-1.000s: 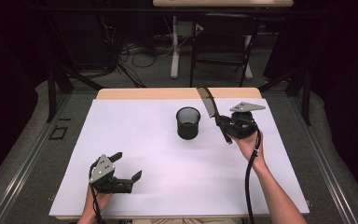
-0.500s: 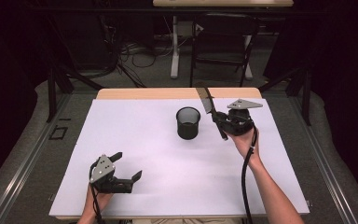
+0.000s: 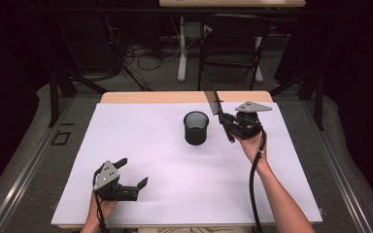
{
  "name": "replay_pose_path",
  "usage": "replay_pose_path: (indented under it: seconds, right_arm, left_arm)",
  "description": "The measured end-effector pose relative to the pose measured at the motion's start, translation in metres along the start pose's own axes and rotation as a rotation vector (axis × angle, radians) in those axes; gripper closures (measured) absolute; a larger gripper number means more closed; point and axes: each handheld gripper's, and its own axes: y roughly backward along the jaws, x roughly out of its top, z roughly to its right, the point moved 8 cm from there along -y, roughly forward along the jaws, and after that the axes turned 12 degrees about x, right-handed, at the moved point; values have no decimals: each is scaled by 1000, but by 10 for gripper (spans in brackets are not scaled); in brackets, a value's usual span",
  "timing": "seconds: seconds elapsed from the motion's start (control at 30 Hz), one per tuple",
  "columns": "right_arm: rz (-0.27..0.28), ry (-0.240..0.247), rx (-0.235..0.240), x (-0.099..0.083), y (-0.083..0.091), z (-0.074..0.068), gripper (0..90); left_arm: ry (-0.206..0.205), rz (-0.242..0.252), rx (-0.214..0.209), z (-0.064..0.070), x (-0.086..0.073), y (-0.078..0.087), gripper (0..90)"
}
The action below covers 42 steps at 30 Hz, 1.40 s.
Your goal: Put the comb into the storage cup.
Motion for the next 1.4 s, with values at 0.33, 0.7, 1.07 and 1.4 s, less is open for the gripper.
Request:
replay_pose_path:
  seconds: [0.33, 0.7, 1.07, 1.4]
  right_arm:
    - [30, 7, 5, 10, -4, -2, 728]
    - [58, 13, 8, 17, -8, -3, 728]
    - [76, 15, 14, 24, -13, -4, 728]
    - [89, 25, 18, 30, -19, -6, 728]
  left_arm:
    - [1, -1, 0, 0, 0, 0, 1]
    - [-1, -1, 0, 0, 0, 0, 1]
    - [-6, -1, 0, 0, 0, 0, 2]
    - [-6, -2, 0, 0, 0, 0, 2]
